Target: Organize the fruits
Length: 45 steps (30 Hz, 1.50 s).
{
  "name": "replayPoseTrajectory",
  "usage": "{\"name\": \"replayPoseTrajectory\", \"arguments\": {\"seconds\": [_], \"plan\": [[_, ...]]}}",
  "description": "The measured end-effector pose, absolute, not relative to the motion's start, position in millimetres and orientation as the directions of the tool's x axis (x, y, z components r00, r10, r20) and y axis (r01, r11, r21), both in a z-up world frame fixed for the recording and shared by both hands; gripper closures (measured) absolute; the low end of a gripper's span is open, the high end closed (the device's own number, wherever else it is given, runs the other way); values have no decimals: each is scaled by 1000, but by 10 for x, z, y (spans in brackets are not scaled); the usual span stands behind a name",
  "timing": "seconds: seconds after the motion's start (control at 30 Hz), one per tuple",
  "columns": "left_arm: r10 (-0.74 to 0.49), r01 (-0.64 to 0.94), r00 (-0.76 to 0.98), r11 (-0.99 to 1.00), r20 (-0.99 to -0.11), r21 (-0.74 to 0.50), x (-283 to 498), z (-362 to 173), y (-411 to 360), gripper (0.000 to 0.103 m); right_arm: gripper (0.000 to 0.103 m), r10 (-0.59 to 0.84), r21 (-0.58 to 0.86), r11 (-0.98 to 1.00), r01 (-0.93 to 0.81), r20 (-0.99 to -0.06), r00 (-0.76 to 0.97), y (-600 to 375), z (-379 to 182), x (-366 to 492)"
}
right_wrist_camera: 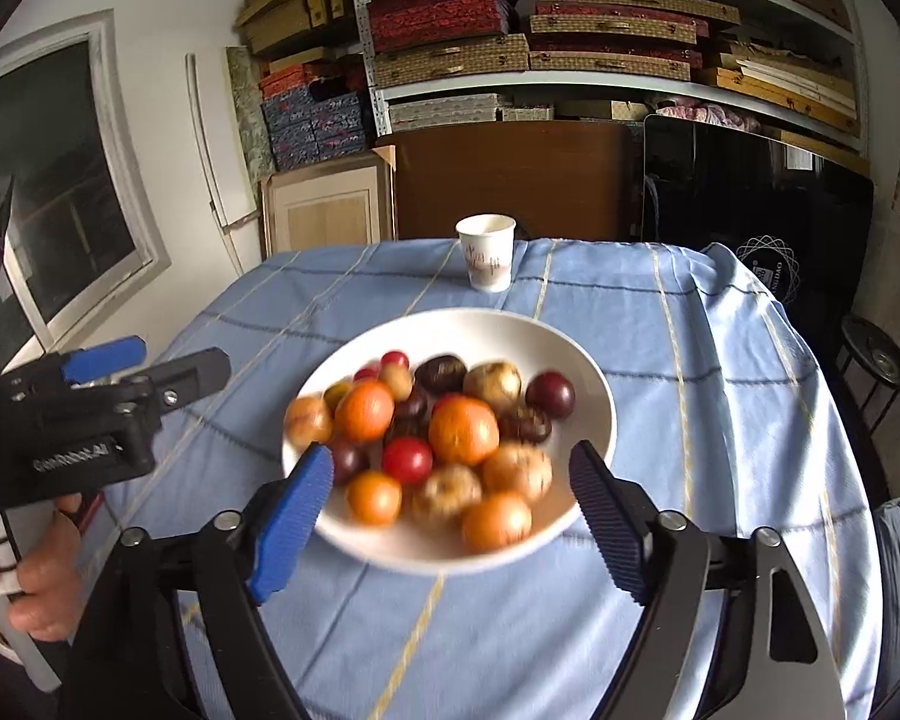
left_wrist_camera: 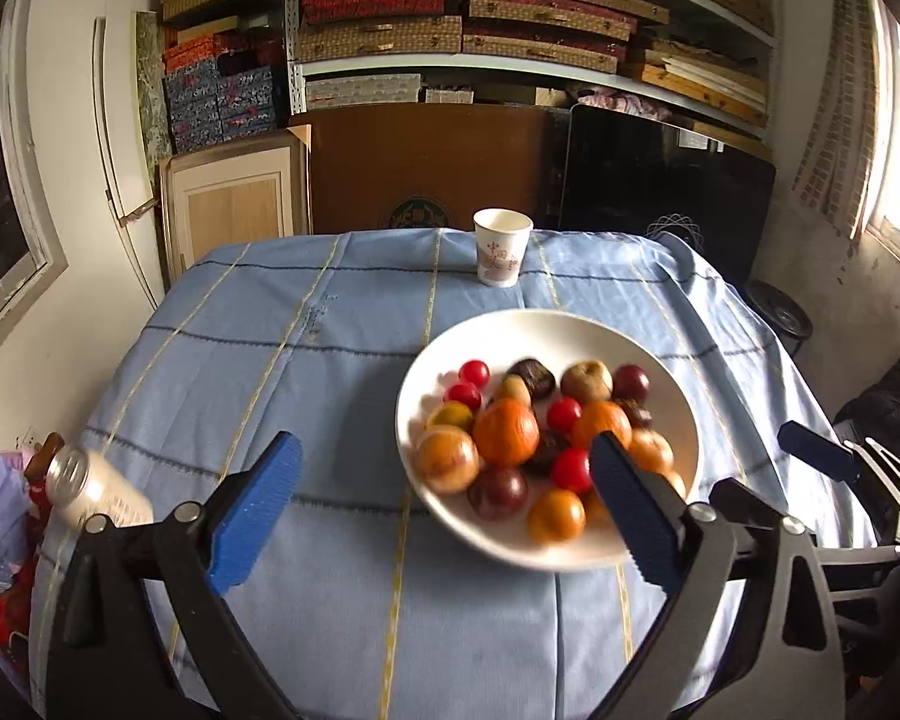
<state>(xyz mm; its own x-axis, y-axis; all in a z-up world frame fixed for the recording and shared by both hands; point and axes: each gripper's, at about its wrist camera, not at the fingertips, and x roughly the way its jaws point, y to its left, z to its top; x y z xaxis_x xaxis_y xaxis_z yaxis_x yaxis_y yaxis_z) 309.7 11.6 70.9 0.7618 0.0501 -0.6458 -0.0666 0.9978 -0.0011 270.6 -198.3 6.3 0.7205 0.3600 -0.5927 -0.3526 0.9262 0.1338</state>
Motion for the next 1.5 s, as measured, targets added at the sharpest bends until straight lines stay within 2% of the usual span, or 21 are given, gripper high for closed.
{"name": "replayPoseTrajectory", "arguments": {"seconds": [0.2, 0.43, 0.67, 0.97, 1.5], "plan": [[46, -55, 767, 998, -640, 6, 2583, 571, 74, 6, 14, 356, 112, 926, -361, -572, 738, -2025, -34, 2292], [108, -57, 782, 993, -614, 102, 2277, 349, -49, 5, 11, 347, 101, 928, -359, -582, 735, -2049, -232, 2077], [92, -40, 763, 995, -640, 94, 2242, 208, -45, 5, 11, 298, 61, 939, -338, -634, 714, -2032, -390, 2067], [83, -45, 736, 996, -672, 74, 2270, 98, 16, 5, 11, 298, 53, 937, -345, -637, 711, -2032, -412, 2049], [82, -49, 735, 996, -673, 68, 2274, 107, 46, 5, 11, 298, 59, 937, -343, -648, 701, -2034, -428, 2074]]}}
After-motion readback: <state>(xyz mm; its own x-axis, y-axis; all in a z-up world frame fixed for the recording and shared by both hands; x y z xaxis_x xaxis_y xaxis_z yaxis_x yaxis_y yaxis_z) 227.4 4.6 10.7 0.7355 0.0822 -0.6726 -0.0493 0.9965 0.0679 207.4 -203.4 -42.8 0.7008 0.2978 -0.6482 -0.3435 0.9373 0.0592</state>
